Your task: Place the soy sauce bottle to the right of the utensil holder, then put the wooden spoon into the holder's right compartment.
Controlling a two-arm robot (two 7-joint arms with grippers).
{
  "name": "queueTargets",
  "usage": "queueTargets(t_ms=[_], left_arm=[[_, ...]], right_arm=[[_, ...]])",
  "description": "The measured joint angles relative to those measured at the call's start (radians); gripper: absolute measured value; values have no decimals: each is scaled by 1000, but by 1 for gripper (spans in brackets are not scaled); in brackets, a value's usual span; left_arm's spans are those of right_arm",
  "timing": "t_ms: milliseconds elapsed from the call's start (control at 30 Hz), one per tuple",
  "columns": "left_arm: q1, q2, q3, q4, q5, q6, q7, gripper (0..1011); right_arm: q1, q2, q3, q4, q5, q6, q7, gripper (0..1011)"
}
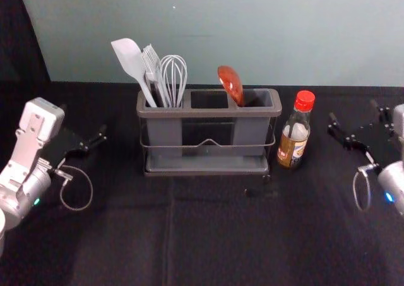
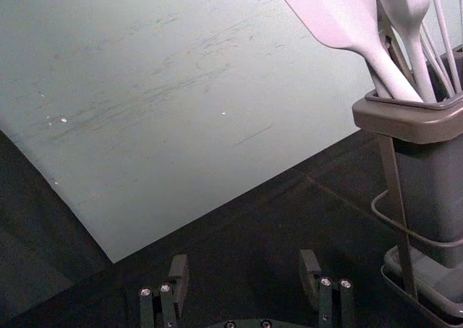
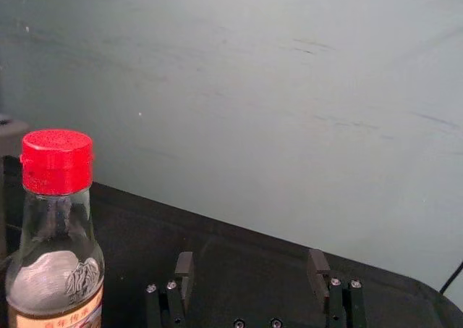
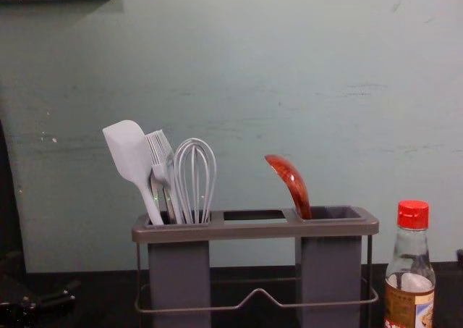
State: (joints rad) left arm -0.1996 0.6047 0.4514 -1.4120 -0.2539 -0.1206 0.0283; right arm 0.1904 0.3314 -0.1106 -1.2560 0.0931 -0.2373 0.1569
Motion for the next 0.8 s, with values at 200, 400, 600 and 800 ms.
queueTargets(t_ms=[200,400,600,800], left_arm=[[0,0,0,0,0,0,0,1005],[0,0,0,0,0,0,0,1005],[0,0,0,0,0,0,0,1005],[0,0,0,0,0,0,0,1005]], right_arm=[[70,-32,-39,79,-106,-6,-49,1002],[98,-57,-56,100,-174,14,-94,1002],[96,-54,-54,99,-168,14,-92,1002],[93,-52,-53,96,-162,13,-86,1002]])
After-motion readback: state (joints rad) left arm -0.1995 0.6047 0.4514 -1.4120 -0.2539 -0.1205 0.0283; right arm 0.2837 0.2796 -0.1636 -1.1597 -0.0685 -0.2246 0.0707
